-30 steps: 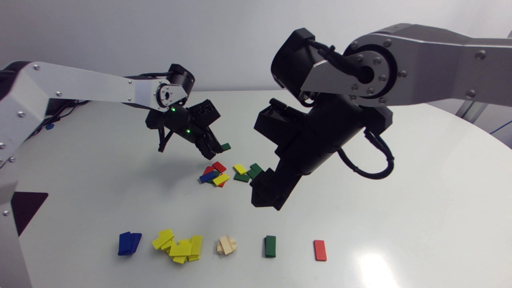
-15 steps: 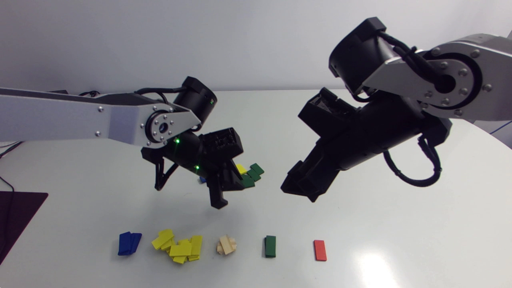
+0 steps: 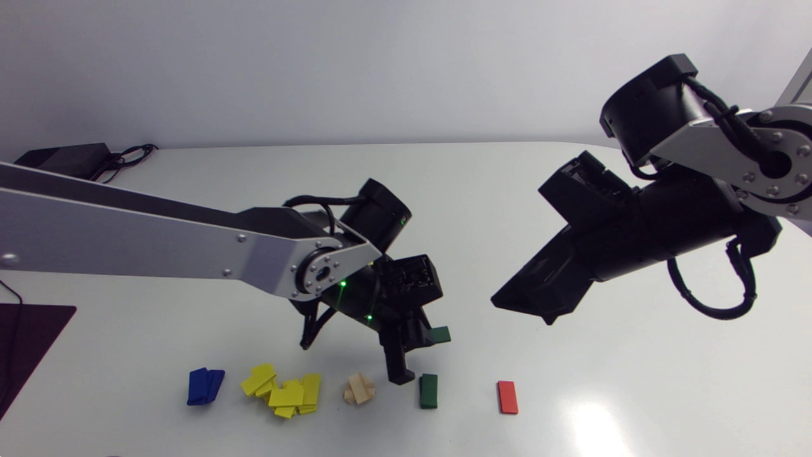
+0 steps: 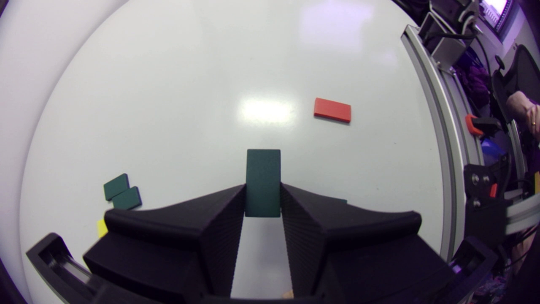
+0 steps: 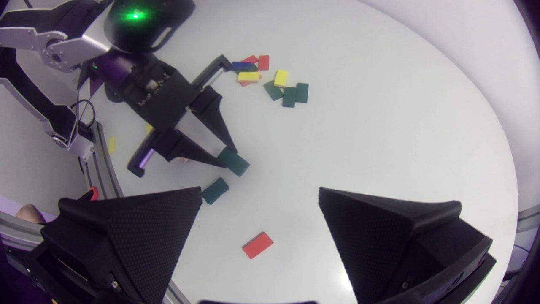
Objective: Take domino bricks one by one from the mixed stack on the table and place each onto the existing stack of the same color.
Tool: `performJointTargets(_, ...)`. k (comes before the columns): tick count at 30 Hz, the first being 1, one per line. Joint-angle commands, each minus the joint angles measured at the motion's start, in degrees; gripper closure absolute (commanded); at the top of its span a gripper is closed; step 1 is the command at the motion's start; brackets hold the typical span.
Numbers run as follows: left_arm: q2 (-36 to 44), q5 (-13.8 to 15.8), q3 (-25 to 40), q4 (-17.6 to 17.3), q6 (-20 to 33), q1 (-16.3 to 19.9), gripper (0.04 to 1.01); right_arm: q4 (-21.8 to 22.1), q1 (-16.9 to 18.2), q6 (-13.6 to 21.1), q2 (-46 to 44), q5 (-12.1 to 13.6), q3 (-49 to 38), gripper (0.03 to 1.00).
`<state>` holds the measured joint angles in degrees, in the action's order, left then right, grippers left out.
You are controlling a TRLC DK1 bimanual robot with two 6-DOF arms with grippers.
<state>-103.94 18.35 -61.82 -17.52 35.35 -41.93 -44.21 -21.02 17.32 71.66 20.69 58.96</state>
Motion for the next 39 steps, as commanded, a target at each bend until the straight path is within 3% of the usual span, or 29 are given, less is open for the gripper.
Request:
performJointTargets(1, -5.3, -1.1, -3.3, 1.9, -4.5, -1.0, 0.769, 0.9, 1.1, 1.1, -0.8, 0.7, -2.3, 0.066)
performJointTargets(6, -9.5, -4.1, -8.1, 5.9, -12.2, -1.4, 0.767, 1.1, 2.0, 1.3, -1.5, 0.9, -3.8, 0.066)
performJointTargets(12, -11.3, -8.4, -12.8, 5.6, -19.3, -1.7, 0.77, 1.1, 2.6, 1.3, -2.0, 0.9, -3.9, 0.066)
performJointTargets(19, -13.7, -12.7, -17.4, -3.0, -30.2, -3.2, 0.77, 2.0, 2.5, 1.0, -1.3, 1.2, -4.1, 0.066)
performJointTargets(24, -15.6, -12.8, -21.0, -10.2, -36.5, -3.4, 0.77, 2.5, 1.8, 0.3, -1.3, 1.2, -4.4, 0.066)
performJointTargets(29, -15.6, -14.1, -21.1, -12.5, -41.3, -4.7, 0.77, 2.5, 1.6, -0.3, -1.8, 1.2, -4.6, 0.066)
performJointTargets(30, -15.5, -15.6, -21.1, -12.5, -42.1, -4.8, 0.77, 2.5, 1.5, -0.4, -1.9, 1.2, -4.6, 0.066)
performJointTargets(34, -16.6, -15.7, -22.6, -14.5, -42.9, -4.6, 0.766, 2.7, 0.9, -1.0, -2.0, 1.2, -5.0, 0.066)
performJointTargets(39, -17.7, -15.7, -22.8, -14.5, -43.0, -4.9, 0.467, 3.2, 0.2, -1.9, -1.9, 1.0, -5.0, 0.066)
